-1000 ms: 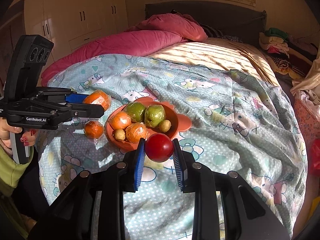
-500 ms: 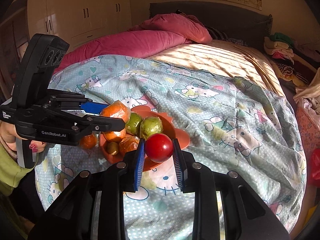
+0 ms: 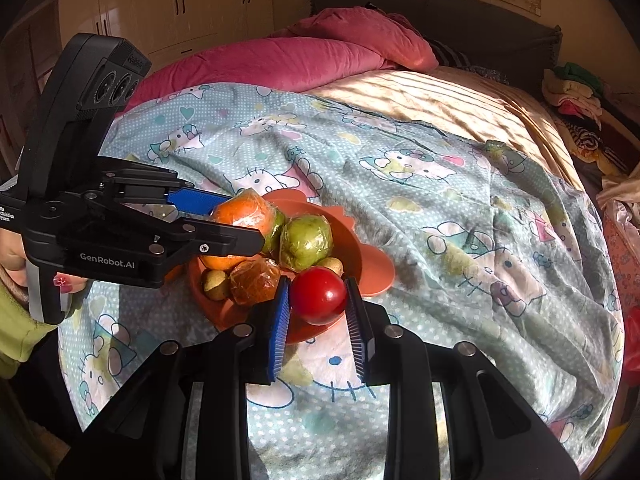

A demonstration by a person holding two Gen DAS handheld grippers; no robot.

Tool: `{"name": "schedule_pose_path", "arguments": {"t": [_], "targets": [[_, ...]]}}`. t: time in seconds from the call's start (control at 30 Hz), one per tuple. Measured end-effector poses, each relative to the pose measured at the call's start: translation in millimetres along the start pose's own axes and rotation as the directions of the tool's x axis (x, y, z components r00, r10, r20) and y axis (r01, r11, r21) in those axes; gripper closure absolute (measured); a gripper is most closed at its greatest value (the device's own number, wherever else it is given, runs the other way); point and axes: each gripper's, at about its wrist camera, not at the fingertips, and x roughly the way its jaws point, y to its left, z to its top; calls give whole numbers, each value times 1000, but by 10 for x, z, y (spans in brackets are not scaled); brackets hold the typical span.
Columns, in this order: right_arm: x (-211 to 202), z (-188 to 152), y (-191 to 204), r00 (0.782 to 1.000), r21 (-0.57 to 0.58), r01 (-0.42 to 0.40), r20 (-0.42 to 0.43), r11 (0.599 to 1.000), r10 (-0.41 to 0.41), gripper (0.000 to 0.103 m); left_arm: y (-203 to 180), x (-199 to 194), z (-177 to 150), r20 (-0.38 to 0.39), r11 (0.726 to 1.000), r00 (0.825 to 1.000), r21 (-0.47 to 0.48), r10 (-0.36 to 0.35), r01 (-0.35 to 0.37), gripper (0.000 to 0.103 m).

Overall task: Organize fruits
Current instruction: 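Lower the orange into the plate with the left tool while the right tool carries the red fruit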

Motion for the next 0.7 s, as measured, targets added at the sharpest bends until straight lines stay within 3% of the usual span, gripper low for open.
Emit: {"name": "schedule_pose_path", "arguments": {"t": [0.7], "targets": [[221,23,88,999,-50,-7,-46,999,4,77,89,75,4,-14,1000,1000,-27,-7,6,67]]}}
